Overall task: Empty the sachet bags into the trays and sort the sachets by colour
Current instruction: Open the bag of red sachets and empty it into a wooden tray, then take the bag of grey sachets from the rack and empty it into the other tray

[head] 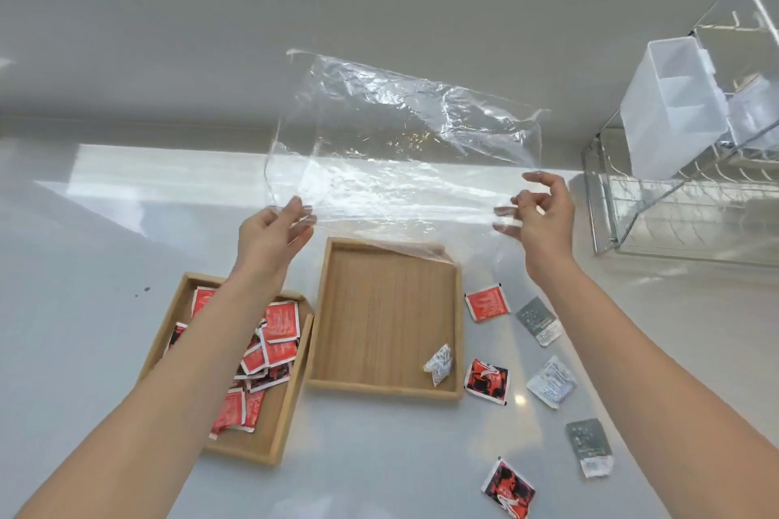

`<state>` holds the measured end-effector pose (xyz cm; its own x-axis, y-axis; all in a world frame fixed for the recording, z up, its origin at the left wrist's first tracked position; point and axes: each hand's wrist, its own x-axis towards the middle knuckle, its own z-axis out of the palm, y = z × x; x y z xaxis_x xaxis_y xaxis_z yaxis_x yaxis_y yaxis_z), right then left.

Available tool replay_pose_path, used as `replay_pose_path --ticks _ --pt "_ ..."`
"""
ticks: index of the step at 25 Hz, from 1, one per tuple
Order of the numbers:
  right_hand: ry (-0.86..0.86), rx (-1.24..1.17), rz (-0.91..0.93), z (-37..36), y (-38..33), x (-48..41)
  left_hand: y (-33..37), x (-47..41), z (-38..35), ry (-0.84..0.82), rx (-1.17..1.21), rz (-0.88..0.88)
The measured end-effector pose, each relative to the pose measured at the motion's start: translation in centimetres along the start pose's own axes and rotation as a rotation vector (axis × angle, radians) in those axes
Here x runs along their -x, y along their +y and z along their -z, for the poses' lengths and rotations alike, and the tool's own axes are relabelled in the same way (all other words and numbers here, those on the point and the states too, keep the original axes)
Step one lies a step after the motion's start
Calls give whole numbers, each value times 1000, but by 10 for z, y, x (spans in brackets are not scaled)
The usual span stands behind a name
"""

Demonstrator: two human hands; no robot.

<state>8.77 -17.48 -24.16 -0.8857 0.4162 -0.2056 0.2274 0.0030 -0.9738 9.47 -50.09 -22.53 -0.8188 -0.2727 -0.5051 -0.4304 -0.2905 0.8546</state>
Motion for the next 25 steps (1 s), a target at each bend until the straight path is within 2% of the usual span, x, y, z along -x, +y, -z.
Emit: replay_pose_path --ticks 3,9,20,22,25 --pt "34 126 -17 -23 12 -35 -3 -37 1 60 -66 -55" --pt "-9 328 -64 -62 41 -83 -23 -90 8 150 -270 -68" --pt "44 558 43 -88 81 -97 -56 -122 14 112 -663 -120" --pt "81 663 160 -89 78 -91 -56 -119 13 117 -774 -234" --pt "99 939 465 -96 67 -90 -42 -122 -6 136 -1067 -648"
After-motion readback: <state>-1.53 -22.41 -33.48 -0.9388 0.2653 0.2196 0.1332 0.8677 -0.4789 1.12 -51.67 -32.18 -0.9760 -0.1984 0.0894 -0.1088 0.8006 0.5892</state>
